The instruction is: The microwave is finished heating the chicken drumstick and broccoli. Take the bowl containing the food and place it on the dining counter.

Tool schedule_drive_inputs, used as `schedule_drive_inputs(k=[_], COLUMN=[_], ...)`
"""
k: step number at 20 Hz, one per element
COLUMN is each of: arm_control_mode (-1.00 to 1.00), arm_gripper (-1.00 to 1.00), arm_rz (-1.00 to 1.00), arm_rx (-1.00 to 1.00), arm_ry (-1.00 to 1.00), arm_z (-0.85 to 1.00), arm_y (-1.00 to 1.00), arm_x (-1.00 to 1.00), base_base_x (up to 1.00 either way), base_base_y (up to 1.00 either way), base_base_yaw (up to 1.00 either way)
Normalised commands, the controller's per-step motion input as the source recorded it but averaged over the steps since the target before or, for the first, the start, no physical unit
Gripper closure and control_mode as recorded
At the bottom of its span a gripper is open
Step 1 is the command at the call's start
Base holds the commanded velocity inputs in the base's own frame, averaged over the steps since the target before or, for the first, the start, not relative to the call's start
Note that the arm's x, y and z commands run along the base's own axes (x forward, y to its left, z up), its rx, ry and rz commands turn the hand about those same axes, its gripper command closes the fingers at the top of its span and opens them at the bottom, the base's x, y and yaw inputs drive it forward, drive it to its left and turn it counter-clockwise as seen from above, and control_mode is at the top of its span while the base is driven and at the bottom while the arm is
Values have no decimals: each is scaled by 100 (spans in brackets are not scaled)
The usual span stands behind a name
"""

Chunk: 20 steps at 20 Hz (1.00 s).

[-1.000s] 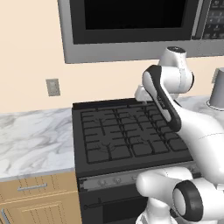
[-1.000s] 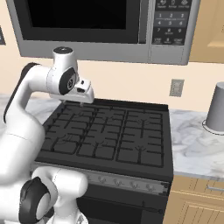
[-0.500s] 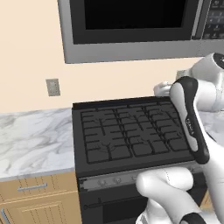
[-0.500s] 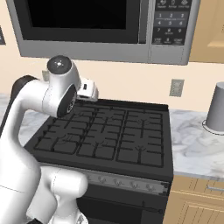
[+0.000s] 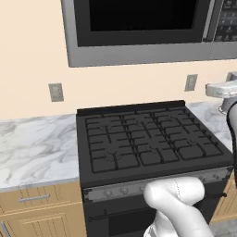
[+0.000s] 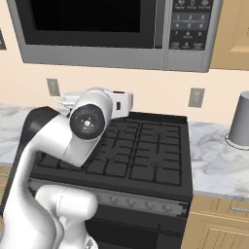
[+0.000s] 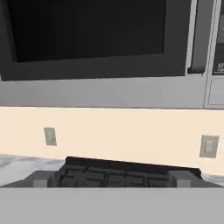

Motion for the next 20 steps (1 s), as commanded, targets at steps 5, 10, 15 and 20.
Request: schedule_drive_inputs(k=[5,10,15,20], arm_control_mode=[-100,-100,-100,-100], arm_gripper=[-100,-100,-100,-100], arm_rz=[0,0,0,0], arm_rx=[1,0,0,0], arm_ry=[-58,-29,0,0], arm_z=[85,66,0,0], arm_y=[-66,-32,0,0], arm_x=[-10,0,0,0], base_base_x=[0,0,0,0], base_base_y=[0,0,0,0], base_base_yaw=[0,0,0,0])
